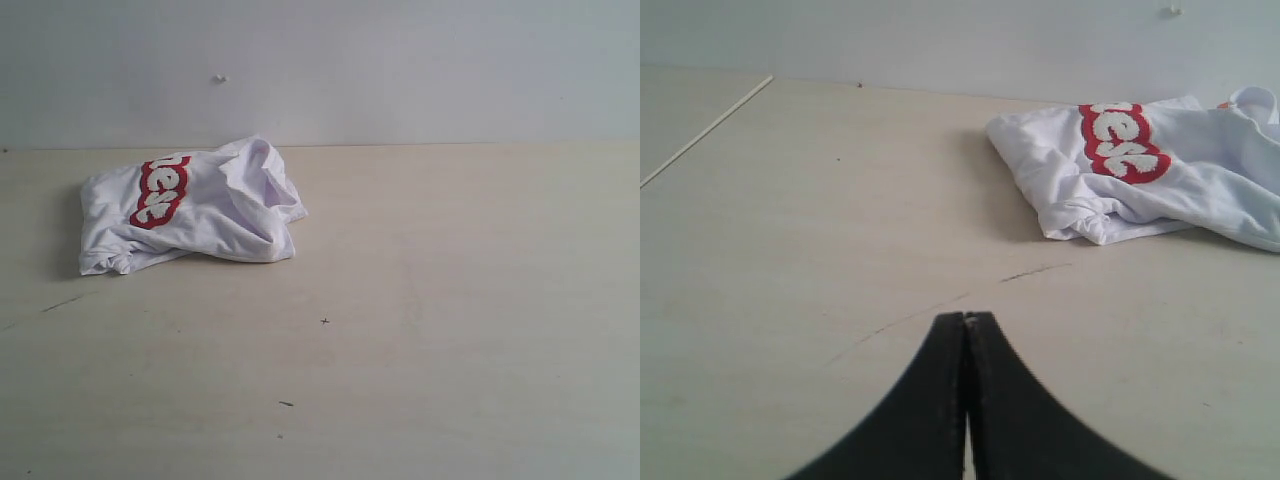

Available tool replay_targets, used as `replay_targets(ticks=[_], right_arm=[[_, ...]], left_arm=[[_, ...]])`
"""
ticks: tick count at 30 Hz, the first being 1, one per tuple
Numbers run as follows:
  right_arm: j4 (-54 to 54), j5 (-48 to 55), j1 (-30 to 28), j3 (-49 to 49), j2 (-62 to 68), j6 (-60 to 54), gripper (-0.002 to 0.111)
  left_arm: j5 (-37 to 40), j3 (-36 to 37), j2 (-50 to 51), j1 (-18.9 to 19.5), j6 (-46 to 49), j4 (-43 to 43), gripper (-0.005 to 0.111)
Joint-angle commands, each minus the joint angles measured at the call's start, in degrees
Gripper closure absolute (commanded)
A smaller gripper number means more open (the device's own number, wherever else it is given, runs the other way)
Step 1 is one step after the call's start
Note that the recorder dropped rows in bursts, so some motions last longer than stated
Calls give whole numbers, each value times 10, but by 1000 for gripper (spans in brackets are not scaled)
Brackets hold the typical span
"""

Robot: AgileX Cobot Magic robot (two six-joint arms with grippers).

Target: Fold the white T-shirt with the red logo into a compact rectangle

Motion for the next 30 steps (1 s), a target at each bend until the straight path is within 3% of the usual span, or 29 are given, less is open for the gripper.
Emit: replay_targets(ticks=[1,30], right_arm=[[4,0,1,3,-2,-4,108],[4,0,1,3,-2,-4,108]], left_arm=[[-9,1,-2,-3,9,-10,104],[-10,1,-2,-3,56,-10,104]])
